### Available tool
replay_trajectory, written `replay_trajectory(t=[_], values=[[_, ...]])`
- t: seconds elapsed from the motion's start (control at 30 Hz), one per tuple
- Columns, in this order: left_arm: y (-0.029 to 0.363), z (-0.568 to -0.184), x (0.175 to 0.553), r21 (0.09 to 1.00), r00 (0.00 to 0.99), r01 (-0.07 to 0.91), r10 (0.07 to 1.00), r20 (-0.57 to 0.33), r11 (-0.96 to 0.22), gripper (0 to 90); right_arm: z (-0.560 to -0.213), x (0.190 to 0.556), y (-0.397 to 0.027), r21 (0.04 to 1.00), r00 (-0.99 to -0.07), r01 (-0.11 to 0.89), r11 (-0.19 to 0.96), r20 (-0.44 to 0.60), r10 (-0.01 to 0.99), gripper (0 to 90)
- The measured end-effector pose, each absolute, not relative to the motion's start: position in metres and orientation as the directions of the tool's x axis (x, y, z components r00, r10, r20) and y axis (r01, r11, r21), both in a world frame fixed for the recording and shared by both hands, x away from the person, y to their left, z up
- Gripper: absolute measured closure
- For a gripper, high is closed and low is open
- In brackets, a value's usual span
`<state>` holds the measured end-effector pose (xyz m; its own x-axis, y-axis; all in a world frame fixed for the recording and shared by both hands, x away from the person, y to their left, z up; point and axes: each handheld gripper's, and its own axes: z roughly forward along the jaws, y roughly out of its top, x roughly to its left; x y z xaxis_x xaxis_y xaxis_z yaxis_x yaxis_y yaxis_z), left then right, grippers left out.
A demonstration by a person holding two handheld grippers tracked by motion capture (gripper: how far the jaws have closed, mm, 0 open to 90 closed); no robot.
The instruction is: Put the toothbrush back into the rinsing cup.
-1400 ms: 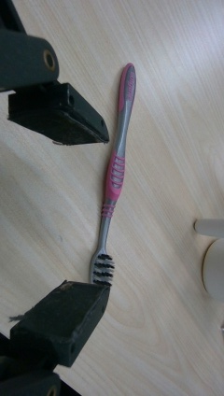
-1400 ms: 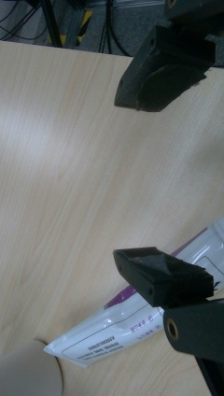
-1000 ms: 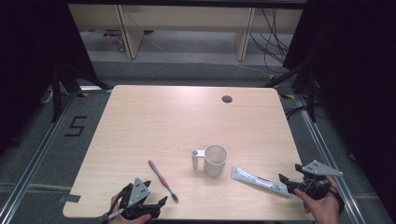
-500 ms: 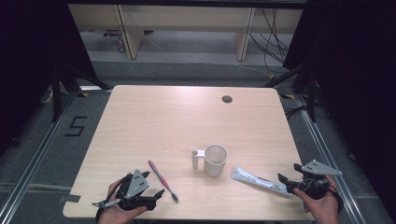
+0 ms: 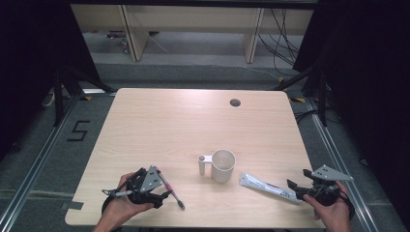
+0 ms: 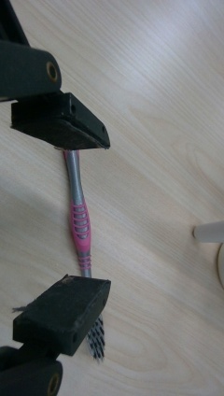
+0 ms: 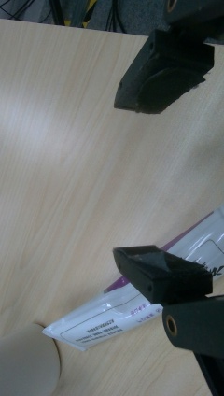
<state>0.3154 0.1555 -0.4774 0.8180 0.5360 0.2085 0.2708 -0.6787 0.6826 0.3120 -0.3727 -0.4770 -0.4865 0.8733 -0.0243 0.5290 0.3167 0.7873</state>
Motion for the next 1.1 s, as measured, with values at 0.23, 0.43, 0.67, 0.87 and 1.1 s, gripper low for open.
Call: replay_trajectory(t=[0.23,0.43,0.67,0.87,1.1], values=[[0.15,-0.479,0.326,0.585,0.87,0.228,0.433,0.237,-0.779,28.1,-0.478,0.311,-0.37,0.784,-0.481,0.543,0.301,-0.005,0.877,24.7],[0.147,-0.479,0.337,0.503,0.901,0.202,0.36,0.241,-0.841,29.7,-0.478,0.312,-0.371,0.78,-0.494,0.549,0.3,0.013,0.869,24.7],[0.14,-0.478,0.348,0.452,0.919,0.176,0.31,0.243,-0.875,32.2,-0.478,0.312,-0.37,0.779,-0.478,0.552,0.297,0.004,0.878,24.8],[0.136,-0.479,0.354,0.402,0.938,0.143,0.253,0.236,-0.904,34.5,-0.478,0.313,-0.372,0.784,-0.496,0.532,0.32,-0.017,0.868,24.9],[0.133,-0.484,0.36,0.343,0.954,0.128,0.21,0.213,-0.931,35.6,-0.478,0.313,-0.371,0.782,-0.498,0.536,0.319,-0.012,0.867,25.0]])
